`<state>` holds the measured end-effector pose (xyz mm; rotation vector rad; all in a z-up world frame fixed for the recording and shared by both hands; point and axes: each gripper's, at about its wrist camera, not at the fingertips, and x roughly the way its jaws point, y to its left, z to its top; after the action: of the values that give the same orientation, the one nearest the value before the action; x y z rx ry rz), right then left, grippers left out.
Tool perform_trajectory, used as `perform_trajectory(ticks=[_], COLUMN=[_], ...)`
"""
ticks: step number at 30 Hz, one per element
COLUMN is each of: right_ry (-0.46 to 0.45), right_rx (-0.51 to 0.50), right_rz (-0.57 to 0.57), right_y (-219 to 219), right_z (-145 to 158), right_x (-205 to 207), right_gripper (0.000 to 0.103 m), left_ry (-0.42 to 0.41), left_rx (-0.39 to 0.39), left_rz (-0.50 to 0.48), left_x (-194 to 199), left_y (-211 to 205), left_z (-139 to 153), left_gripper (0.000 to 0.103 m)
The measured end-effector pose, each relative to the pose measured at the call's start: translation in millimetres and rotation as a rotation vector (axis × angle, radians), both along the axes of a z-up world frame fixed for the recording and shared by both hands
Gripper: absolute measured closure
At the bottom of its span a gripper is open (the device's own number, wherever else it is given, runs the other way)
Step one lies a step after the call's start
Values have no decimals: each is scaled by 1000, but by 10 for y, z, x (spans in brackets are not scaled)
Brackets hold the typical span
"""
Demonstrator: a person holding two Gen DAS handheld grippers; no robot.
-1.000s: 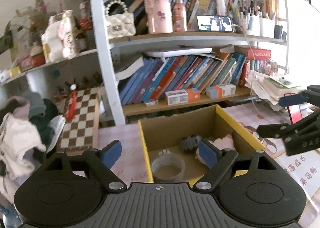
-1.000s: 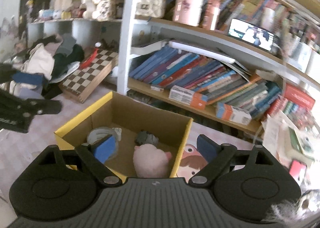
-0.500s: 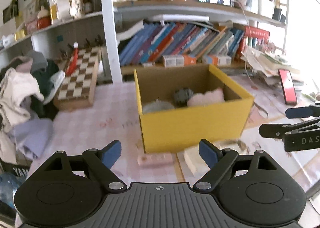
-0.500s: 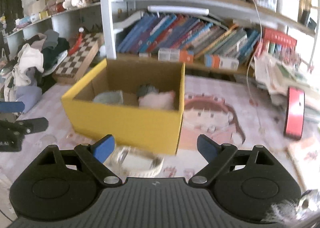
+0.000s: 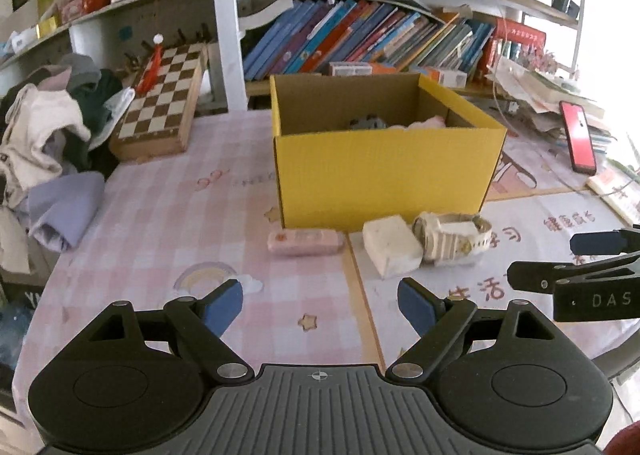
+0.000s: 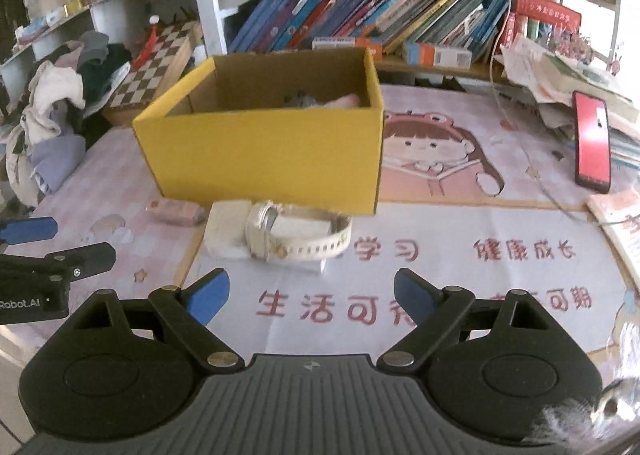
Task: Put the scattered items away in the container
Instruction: 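Withdraw both tools from the box toward the white watch, then grasp the white watch strap with the right gripper and lift it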
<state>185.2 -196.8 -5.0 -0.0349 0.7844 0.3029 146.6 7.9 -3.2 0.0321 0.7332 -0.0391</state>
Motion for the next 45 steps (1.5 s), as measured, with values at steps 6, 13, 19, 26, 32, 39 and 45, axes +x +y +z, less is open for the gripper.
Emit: perform_trajectory(ticks=[6, 13, 19, 26, 32, 39, 45], right_ry=[24, -13, -21, -16, -24, -12, -3], right_rx=[-31, -30, -21, -32, -49, -79, -107], right_rz=[27, 43, 76, 120, 175, 237, 264], right_y=[97, 132, 167, 243, 354, 515, 612], right_z=[-78, -41, -23, -43, -66, -139, -219], right_x=[-23, 4, 97, 246, 402, 582, 710], right_gripper=[14, 27, 51, 55, 59, 70, 72], left_ry=[37, 48, 77, 78, 81, 83, 90], left_rx=[4, 8, 33, 32, 39, 41, 47], left_rz=[2, 7, -18, -1, 14, 54, 70], left_x=[-25, 15, 86, 174, 244, 282, 297], left_y=[-7, 0, -38, -34, -26, 33, 53], left_z=[-103, -143, -195, -192, -196, -192, -202], left_gripper=[16, 16, 16, 13, 13, 13, 13])
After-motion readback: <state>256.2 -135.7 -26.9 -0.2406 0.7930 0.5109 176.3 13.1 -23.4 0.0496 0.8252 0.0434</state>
